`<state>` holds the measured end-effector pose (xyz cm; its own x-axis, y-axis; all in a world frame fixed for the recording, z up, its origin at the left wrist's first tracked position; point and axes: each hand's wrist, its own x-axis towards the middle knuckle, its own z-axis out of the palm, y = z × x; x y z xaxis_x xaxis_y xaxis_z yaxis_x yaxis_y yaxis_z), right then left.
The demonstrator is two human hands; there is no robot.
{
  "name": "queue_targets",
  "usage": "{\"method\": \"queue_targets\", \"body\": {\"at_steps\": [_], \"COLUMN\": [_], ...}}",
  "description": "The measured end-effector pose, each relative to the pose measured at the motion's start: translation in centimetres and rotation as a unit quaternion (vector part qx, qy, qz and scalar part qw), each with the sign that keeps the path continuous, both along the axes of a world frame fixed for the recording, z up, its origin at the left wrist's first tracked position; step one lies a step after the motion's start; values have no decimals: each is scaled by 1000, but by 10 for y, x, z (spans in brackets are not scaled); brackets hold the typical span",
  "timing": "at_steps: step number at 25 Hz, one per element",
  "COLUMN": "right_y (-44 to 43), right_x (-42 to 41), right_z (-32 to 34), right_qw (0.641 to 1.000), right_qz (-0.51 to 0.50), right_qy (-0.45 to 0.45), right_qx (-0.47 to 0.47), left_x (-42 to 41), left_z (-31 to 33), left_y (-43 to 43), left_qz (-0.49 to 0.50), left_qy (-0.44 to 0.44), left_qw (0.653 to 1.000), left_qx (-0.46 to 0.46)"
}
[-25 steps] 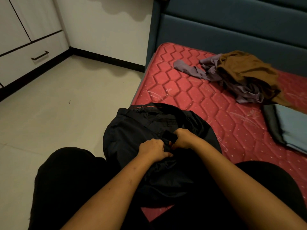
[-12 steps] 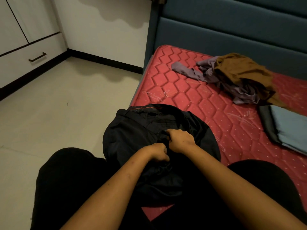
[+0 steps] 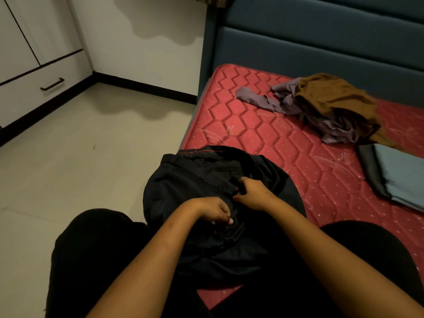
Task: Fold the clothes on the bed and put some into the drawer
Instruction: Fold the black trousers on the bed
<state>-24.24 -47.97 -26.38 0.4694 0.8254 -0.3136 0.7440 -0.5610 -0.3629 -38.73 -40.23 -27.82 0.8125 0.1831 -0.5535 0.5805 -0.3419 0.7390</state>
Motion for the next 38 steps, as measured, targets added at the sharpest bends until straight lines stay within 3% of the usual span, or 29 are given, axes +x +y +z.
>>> {"method": "queue_targets", "body": {"at_steps": [2, 4, 7, 10, 15, 17, 19, 22, 24, 26, 29, 33, 38], "right_y": [-14, -24, -27, -29, -22, -17, -15, -18, -20, -20, -18, -11, -9], "right_x": [13, 23, 26, 21, 27, 30, 26, 11, -1, -9, -9, -4, -3], "right_z": [-1, 2, 5, 6, -1, -2, 2, 14, 20, 20, 11, 7, -2], "right_qw": [994, 988, 990, 974, 975, 980, 984, 959, 940, 945, 964, 962, 955], "right_qz": [-10, -1, 102, 214, 193, 168, 156, 243, 296, 278, 208, 170, 147], "right_qy": [102, 137, 75, 54, 56, 40, 19, -88, -79, -52, -70, -58, -80], "right_qx": [45, 71, 55, 51, 95, 96, 78, 116, 153, 167, 151, 204, 246], "left_x": [-1, 0, 14, 35, 48, 45, 39, 30, 23, 18, 13, 7, 6], "left_z": [1, 1, -2, -10, -34, -34, -27, -14, -3, 5, 9, 9, 14], "left_y": [11, 17, 21, 19, 31, 42, 49, 60, 64, 63, 61, 64, 61], "left_qz": [22, 64, 42, -39, -76, -34, 30, 129, 169, 162, 147, 140, 117], "left_qy": [-20, -54, -106, -94, -50, -82, -140, -215, -235, -228, -211, -195, -175], "left_qw": [980, 950, 919, 898, 891, 904, 933, 955, 956, 960, 965, 971, 973], "left_qx": [196, 302, 377, 429, 445, 418, 330, 158, 45, -28, -44, -16, 91]}}
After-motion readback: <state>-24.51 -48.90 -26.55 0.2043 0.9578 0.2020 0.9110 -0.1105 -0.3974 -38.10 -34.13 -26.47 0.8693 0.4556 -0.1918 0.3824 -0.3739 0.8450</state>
